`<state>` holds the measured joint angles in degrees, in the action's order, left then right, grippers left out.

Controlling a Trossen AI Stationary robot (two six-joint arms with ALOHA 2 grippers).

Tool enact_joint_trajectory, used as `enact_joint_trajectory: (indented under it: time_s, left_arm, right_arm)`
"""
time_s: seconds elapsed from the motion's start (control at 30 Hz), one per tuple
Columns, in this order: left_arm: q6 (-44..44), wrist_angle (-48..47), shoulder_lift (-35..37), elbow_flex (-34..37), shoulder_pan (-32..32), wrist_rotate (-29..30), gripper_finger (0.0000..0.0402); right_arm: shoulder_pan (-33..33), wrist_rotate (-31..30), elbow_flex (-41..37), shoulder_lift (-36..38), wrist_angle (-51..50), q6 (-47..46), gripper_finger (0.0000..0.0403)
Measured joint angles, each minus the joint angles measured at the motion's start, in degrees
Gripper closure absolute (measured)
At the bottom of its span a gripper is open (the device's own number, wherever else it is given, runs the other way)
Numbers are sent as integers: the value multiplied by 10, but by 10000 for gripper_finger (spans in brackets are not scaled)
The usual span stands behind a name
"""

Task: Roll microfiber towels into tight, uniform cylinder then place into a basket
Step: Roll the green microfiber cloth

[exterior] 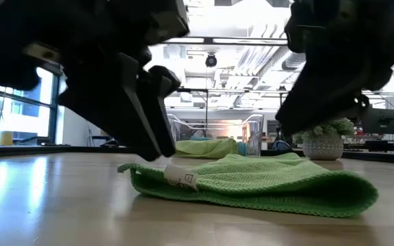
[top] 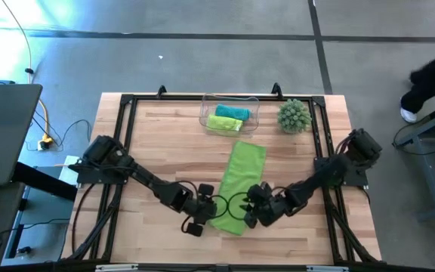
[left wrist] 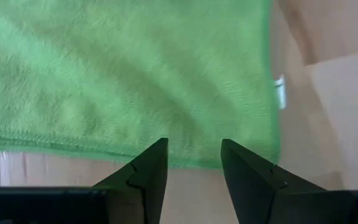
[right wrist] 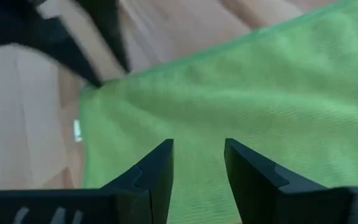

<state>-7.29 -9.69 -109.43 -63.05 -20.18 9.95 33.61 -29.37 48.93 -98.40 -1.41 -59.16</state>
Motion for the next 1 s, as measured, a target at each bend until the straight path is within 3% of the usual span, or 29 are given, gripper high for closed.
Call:
enact_joint_trajectory:
  time_s: [0.3,0.7,0.87,1.0]
  left_arm:
    - [-37,15,-17,0,-6,-23,261]
    - [-90,114,-33,0,-34,-48,261]
    - [-49,123,-21,-1,-36,-22,261]
    - [19,125,-19,0,-36,-17,261]
  right_arm:
    - [17,20,0,-64,-11,-15,268]
    - [17,58,0,-30,-118,69,268]
    - [24,99,-1,25,-146,91,268]
    - [56,110,0,41,-133,171,268]
